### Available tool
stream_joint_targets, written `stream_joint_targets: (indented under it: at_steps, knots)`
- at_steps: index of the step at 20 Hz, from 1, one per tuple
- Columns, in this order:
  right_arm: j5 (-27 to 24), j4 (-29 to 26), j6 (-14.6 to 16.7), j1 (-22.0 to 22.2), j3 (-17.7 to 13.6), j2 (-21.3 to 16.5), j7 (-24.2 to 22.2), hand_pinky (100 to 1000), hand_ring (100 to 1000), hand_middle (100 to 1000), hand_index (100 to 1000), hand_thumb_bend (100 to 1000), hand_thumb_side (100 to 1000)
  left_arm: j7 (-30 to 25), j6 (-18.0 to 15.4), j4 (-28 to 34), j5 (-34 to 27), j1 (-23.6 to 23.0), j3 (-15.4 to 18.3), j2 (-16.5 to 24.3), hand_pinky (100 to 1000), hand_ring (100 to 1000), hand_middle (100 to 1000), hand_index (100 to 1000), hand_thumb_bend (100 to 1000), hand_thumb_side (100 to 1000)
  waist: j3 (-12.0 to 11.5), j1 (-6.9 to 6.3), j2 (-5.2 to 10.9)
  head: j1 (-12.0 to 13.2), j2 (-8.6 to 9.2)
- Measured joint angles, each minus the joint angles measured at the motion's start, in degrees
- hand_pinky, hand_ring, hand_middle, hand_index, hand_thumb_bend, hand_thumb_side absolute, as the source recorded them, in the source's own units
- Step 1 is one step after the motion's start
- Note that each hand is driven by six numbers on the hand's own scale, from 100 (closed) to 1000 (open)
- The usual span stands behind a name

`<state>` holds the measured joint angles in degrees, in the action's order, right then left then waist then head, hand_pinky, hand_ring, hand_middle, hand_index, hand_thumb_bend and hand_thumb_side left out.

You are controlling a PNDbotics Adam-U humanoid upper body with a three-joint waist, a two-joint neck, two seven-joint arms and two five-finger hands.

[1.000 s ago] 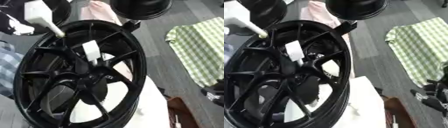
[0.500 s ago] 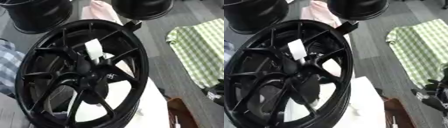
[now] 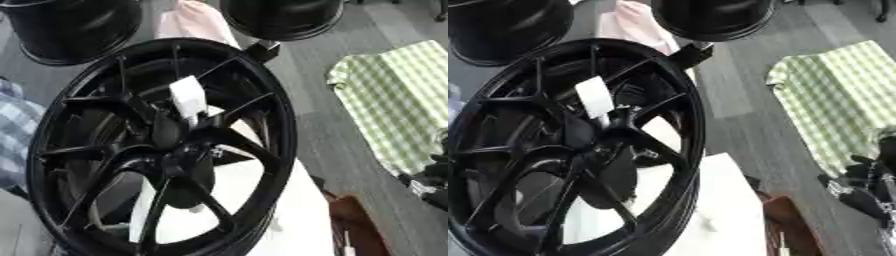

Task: Pull the pin out of the wheel hub.

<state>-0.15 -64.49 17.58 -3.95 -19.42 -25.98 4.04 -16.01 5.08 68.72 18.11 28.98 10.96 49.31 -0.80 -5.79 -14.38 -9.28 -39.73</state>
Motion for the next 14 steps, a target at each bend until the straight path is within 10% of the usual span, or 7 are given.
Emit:
stream_joint_targets:
  at_steps: [4, 14]
  knots:
    - [-0.04, 0.0, 0.0, -0.01, 0.0, 0.01, 0.0, 657, 678, 601, 788, 649, 156, -4.98, -3.6, -2.14, 2.88, -0.2, 0.72, -0.55, 854, 806, 788, 879, 359, 919, 0.05, 0.14, -0.01, 0.05, 0.01]
    - [-0.31, 0.01, -0.03, -0.02, 0.0, 0.01, -0.03, 657, 678, 601, 788, 650, 155, -6.05, -4.21, -2.56, 4.11, 0.28, 1.65, -0.95, 835, 785, 756, 863, 203, 896, 0.07, 0.1, -0.01, 0.08, 0.01]
